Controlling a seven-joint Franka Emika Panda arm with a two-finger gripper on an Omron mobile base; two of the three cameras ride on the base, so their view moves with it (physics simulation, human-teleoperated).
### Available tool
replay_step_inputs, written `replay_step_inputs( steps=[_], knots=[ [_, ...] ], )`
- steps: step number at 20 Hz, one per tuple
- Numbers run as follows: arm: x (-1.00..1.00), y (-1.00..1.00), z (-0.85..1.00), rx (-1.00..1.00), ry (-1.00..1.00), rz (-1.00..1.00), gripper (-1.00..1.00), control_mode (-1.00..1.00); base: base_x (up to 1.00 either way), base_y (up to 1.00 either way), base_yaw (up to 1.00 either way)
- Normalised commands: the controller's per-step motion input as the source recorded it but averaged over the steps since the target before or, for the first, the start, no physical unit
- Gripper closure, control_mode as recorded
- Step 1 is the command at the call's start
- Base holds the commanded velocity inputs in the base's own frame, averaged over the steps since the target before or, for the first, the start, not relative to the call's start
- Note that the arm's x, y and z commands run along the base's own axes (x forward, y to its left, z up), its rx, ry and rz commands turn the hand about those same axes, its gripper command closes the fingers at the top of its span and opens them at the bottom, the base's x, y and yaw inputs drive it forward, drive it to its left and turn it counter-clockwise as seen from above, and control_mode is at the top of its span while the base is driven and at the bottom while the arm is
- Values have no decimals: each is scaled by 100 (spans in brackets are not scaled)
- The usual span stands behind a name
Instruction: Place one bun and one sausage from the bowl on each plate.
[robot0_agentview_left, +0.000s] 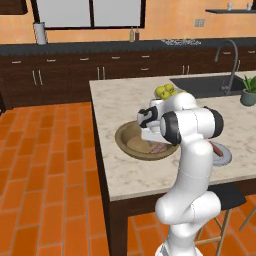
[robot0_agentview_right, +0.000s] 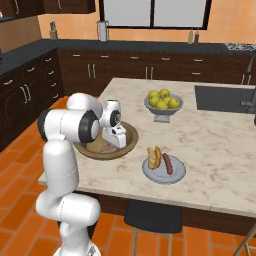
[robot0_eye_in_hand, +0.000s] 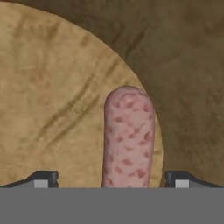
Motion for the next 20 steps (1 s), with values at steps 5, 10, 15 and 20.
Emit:
replay_step_inputs(
  steps=[5,10,15,20],
  knots=[
    [0,0,0,0,0,0,100,-100,0,0,0],
    [0,0,0,0,0,0,100,-100,0,0,0],
    [0,0,-46,0,0,1,100,-100,0,0,0],
    [-6,0,-39,0,-9,1,100,-100,0,0,0]
  ],
)
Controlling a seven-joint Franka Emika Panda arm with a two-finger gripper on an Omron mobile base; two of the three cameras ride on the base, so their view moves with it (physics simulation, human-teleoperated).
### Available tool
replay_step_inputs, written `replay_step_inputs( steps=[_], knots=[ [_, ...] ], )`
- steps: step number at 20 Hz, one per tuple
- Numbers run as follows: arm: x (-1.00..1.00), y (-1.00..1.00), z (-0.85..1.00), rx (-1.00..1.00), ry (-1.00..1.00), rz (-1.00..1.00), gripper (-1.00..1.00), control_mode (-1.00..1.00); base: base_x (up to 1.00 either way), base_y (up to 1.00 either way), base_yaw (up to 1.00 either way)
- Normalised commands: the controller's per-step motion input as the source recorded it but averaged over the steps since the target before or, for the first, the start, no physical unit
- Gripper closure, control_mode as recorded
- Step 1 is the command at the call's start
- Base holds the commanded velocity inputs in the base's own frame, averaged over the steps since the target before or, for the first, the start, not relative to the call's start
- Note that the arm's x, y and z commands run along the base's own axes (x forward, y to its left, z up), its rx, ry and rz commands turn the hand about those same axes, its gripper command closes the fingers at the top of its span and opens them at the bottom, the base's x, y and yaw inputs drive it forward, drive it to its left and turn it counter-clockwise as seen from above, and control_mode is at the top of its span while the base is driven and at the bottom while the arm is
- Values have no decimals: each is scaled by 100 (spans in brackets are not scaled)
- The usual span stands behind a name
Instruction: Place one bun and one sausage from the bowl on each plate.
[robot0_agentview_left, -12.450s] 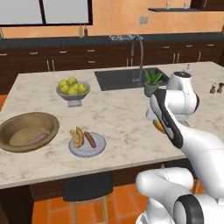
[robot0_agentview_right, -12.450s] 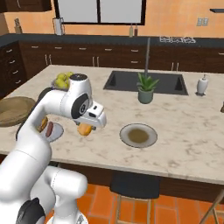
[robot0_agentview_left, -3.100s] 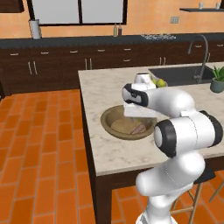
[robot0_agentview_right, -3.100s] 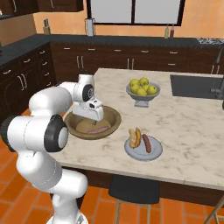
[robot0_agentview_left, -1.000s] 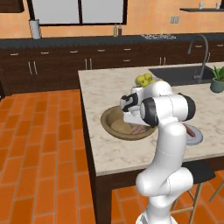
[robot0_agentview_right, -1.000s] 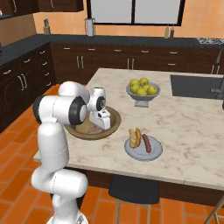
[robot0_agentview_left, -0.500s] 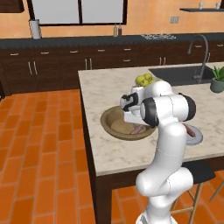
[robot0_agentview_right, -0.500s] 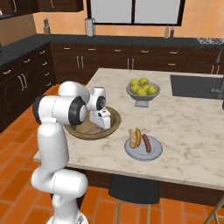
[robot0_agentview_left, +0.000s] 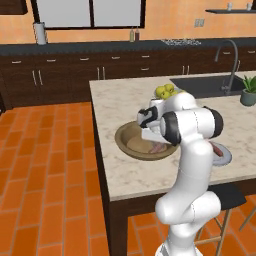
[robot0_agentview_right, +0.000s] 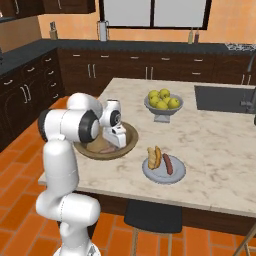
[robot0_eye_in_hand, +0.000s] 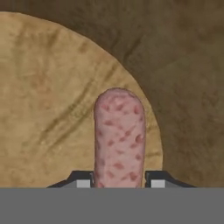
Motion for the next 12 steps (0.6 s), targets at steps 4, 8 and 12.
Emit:
replay_step_inputs(
  steps=[4,8,12],
  knots=[
    [-22,-2,88,0,-11,3,100,-100,0,0,0],
    [-20,-1,96,0,-9,23,100,-100,0,0,0],
    [-25,-10,51,0,-2,53,100,-100,0,0,0]
  ],
)
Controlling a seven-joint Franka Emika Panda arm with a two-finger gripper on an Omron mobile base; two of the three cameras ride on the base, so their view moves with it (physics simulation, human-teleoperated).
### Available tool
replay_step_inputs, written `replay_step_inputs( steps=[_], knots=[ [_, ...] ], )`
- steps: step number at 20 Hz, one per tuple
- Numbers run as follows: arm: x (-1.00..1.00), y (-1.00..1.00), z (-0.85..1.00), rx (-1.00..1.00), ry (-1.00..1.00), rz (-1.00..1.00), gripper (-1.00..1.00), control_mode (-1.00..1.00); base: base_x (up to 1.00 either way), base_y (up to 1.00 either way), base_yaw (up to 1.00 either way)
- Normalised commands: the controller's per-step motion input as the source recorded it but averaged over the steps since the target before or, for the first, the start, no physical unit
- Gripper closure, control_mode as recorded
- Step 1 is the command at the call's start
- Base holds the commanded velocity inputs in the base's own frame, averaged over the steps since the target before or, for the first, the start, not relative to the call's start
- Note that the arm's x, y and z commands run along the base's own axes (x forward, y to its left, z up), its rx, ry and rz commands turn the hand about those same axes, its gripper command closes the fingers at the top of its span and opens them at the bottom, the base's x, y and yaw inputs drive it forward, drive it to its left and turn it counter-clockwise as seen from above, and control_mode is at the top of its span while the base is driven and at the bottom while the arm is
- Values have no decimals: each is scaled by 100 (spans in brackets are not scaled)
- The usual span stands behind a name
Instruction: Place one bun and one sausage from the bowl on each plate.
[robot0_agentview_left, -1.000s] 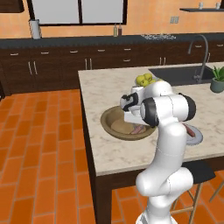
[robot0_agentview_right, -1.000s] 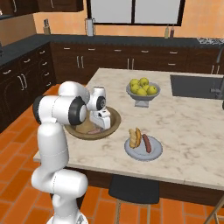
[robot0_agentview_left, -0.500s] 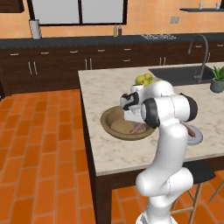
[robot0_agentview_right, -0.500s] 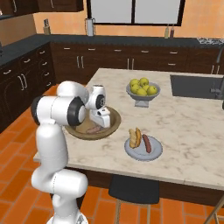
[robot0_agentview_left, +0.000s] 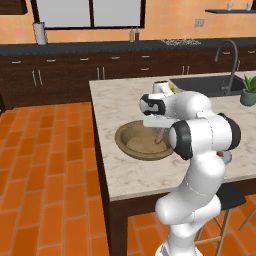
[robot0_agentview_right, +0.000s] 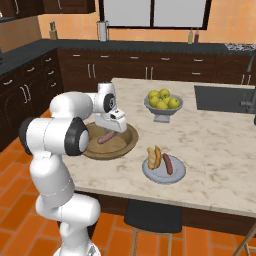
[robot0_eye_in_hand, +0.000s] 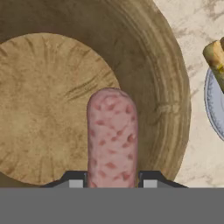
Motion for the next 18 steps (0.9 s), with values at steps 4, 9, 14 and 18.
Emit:
replay_step_inputs(
  steps=[4,9,14,18],
  knots=[
    [-44,-12,38,7,-1,55,100,-100,0,0,0],
    [-70,0,41,8,1,29,100,-100,0,0,0],
    [-80,5,22,1,-3,8,100,-100,0,0,0],
    [-33,10,12,0,0,0,100,-100,0,0,0]
  ],
)
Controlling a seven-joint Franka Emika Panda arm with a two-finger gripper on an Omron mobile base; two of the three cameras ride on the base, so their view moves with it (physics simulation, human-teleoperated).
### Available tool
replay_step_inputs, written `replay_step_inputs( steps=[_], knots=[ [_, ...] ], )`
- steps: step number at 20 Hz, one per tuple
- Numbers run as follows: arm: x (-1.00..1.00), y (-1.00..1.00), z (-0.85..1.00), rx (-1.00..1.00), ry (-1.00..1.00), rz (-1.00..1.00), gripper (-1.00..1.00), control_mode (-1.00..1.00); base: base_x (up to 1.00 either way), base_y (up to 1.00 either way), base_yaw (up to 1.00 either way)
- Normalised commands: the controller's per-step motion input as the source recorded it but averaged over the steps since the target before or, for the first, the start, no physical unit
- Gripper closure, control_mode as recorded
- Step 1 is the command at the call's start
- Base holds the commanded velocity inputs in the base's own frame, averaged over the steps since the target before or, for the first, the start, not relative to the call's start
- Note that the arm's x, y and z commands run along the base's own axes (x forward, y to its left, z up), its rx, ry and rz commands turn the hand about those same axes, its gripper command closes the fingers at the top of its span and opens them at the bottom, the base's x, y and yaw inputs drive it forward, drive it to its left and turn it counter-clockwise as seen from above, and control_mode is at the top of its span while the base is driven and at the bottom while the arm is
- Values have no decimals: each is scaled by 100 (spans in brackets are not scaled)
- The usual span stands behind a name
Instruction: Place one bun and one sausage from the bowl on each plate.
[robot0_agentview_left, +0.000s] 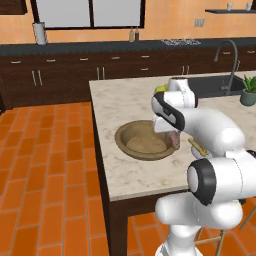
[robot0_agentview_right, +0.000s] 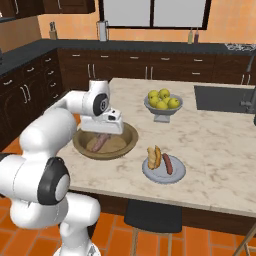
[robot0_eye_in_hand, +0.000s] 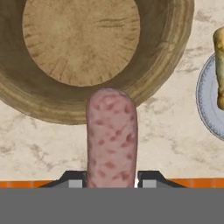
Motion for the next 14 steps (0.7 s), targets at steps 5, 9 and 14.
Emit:
replay_step_inputs(
  steps=[5,9,14],
  knots=[
    [-4,22,7,0,0,0,100,-100,0,0,0],
    [0,0,0,0,0,0,100,100,-48,-28,-1],
    [0,0,0,0,0,0,100,100,-54,-90,-14]
  ],
)
